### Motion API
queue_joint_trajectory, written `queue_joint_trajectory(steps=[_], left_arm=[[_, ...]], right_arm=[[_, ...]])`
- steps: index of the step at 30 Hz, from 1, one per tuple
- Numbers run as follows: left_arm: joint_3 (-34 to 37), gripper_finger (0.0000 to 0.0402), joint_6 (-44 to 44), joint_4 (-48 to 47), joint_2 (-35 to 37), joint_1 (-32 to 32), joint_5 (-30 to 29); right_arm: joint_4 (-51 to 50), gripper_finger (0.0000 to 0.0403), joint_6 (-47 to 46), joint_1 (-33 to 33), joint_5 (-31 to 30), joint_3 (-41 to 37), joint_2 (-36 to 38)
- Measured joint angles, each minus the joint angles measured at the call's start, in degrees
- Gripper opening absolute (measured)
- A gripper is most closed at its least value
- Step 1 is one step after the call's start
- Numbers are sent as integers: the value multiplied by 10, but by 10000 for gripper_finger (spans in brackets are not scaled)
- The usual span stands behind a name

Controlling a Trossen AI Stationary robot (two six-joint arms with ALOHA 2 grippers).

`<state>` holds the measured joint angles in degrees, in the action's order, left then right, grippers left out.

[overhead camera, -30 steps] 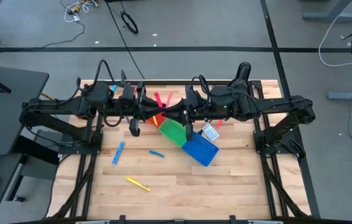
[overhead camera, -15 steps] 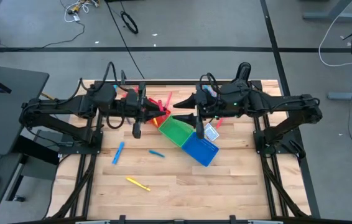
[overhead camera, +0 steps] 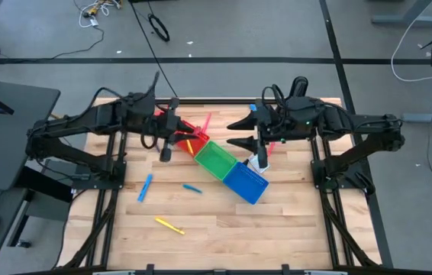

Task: Pick & Place Markers
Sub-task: Put the bottom pink marker pen into the red bin

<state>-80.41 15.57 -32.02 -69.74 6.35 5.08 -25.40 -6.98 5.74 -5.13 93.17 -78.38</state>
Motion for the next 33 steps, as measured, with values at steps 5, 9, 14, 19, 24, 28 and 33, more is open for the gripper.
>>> queue_joint_trajectory(steps=[5,9,14,19,24,28,33], left_arm=[[-79,39,60,-122,-34,23,-4],[-126,39,110,-217,-65,40,-25],[-176,39,179,-305,-109,59,-56],[-210,39,255,-363,-152,74,-75],[-227,39,345,-415,-191,84,-110],[-228,39,410,-444,-216,90,-123],[-228,39,483,-474,-244,86,-192]], right_arm=[[-6,196,0,0,0,0,10],[-6,196,0,0,0,0,16],[-7,196,0,0,0,0,23],[-17,196,0,0,0,0,24],[-32,196,0,0,0,0,24],[-40,196,0,0,0,0,24],[-48,196,0,0,0,0,24]])
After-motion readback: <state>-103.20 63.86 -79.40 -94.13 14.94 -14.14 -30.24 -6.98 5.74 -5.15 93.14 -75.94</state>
